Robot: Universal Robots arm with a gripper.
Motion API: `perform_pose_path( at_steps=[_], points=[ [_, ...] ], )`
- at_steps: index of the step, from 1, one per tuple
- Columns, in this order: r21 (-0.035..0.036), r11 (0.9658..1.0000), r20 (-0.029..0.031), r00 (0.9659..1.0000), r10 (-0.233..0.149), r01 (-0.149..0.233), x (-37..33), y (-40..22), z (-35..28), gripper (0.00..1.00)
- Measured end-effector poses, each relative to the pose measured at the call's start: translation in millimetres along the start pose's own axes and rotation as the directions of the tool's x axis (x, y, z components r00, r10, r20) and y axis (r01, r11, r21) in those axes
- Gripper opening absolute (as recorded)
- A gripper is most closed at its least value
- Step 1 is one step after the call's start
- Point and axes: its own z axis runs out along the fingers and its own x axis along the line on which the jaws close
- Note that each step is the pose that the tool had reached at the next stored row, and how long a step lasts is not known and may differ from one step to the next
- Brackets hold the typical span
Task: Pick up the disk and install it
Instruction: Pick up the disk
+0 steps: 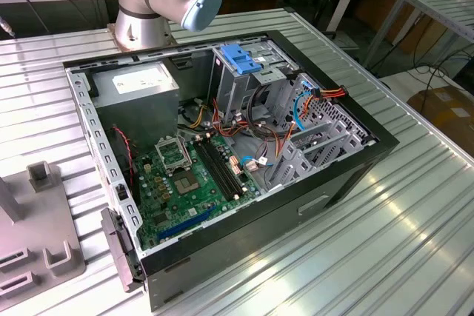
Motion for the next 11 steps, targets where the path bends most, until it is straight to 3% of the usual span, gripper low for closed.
perform_pose_path(
  at_steps=[11],
  points=[
    [0.0001,1.0,0.0001,1.0,0.0,0.0,-0.1,-1.9,-0.3,0.37]
  ],
)
